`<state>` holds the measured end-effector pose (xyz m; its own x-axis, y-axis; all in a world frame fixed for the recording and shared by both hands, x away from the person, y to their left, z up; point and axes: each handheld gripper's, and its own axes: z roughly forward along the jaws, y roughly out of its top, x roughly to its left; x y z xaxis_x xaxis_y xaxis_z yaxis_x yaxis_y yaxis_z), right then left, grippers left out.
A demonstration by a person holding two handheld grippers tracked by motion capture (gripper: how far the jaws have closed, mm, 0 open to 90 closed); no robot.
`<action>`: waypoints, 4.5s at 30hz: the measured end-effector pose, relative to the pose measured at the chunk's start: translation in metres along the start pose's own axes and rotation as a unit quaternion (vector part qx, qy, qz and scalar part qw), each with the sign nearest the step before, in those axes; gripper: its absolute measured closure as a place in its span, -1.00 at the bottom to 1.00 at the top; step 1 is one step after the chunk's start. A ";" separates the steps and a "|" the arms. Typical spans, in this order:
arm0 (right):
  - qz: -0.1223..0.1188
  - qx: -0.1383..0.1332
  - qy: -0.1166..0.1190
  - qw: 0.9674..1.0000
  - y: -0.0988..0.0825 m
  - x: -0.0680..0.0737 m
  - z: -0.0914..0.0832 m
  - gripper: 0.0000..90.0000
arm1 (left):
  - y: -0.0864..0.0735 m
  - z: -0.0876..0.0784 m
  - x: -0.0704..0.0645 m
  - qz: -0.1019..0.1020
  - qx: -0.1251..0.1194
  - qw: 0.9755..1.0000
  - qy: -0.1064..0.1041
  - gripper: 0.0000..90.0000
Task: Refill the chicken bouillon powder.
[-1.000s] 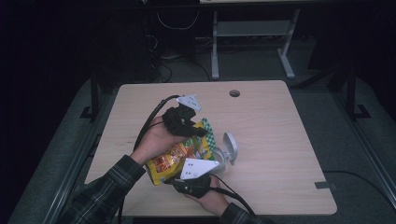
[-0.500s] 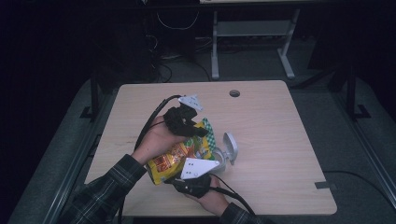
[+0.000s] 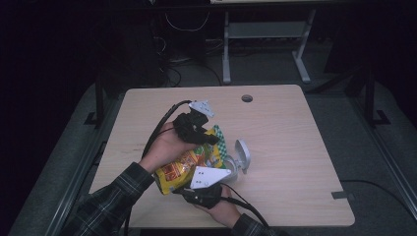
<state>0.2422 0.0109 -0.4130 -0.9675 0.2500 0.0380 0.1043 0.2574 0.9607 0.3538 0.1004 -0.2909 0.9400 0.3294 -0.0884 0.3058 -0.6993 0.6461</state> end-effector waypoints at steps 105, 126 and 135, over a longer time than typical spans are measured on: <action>0.012 -0.006 0.003 1.000 -0.001 -0.001 0.000 1.00 | 0.008 0.009 0.000 0.006 0.031 0.999 0.001 1.00; 0.014 -0.010 0.008 1.000 -0.001 -0.003 -0.001 1.00 | 0.011 0.009 0.001 0.006 0.037 0.999 0.004 1.00; 0.014 -0.012 0.011 1.000 0.001 -0.004 0.000 1.00 | 0.012 0.008 0.001 0.005 0.039 0.999 0.006 1.00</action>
<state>0.2461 0.0098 -0.4126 -0.9692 0.2357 0.0711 0.1264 0.2286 0.9653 0.3599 0.0876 -0.2897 0.9415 0.3294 -0.0720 0.3072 -0.7499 0.5859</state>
